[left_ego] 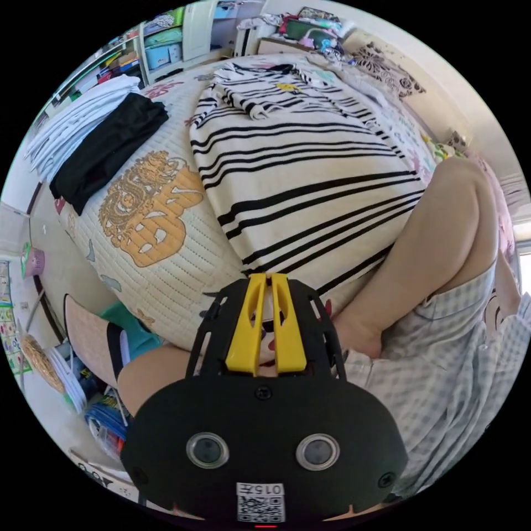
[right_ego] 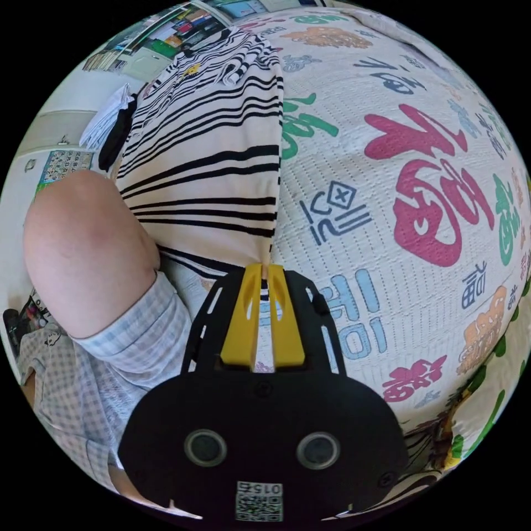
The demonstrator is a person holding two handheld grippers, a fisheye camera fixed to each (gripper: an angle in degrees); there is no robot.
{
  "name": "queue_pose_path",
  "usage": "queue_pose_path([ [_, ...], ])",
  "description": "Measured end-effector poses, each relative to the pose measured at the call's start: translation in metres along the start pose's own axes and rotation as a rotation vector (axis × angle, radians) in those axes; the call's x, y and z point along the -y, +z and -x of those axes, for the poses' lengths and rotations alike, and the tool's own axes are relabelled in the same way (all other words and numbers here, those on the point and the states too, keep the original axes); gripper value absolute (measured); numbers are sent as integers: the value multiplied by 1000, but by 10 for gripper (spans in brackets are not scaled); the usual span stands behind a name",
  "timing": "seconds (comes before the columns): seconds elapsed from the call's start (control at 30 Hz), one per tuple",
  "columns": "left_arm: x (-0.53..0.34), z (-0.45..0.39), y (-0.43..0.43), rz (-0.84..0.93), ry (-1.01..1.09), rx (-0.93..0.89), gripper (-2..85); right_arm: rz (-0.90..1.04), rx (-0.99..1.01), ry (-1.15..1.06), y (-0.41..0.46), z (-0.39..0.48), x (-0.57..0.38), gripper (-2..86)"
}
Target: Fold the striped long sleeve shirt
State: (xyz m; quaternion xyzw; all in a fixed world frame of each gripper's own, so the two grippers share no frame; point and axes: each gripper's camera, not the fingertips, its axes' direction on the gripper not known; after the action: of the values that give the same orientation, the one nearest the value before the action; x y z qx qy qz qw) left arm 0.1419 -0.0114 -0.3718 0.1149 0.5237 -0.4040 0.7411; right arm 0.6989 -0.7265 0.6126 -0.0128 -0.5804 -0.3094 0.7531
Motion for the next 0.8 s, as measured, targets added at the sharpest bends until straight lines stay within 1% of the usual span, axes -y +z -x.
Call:
queue_pose_path([
  [0.07, 7, 4, -8, 1, 1, -16, 39, -39, -3, 20, -13, -3, 1, 60],
  [0.17, 17, 21, -38, -78, -36, -39, 66, -196, 14, -19, -55, 2, 11, 67],
  [0.23, 38, 31, -64, -203, -60, -48, 79, -305, 1, -84, -87, 18, 36, 79],
  [0.27, 45, 32, -69, -236, -60, -55, 81, -320, 0, -107, -93, 23, 46, 82],
  [0.33, 89, 28, -76, -324, -25, -54, 89, -338, 3, -191, -106, 50, 92, 103],
  [0.4, 131, 19, -68, -330, 12, -34, 95, -320, -7, -265, -106, 74, 130, 112],
  [0.47, 174, 9, -53, -313, 41, -37, 97, -287, -68, -321, -99, 98, 169, 119],
  [0.53, 228, -3, -28, -272, 69, -68, 97, -210, -147, -367, -79, 122, 217, 122],
  [0.57, 241, -6, -21, -257, 79, -72, 97, -192, -163, -370, -73, 126, 227, 121],
  [0.63, 282, -16, 10, -164, 114, -27, 88, -97, -221, -355, -49, 130, 264, 114],
  [0.7, 300, -17, 26, -108, 149, 17, 66, -37, -248, -346, -37, 127, 279, 92],
  [0.73, 307, -10, 23, -113, 164, -6, 47, -34, -228, -364, -43, 123, 283, 53],
  [0.8, 313, 11, 10, -122, 180, -67, 22, -53, -216, -355, -61, 108, 286, 18],
])
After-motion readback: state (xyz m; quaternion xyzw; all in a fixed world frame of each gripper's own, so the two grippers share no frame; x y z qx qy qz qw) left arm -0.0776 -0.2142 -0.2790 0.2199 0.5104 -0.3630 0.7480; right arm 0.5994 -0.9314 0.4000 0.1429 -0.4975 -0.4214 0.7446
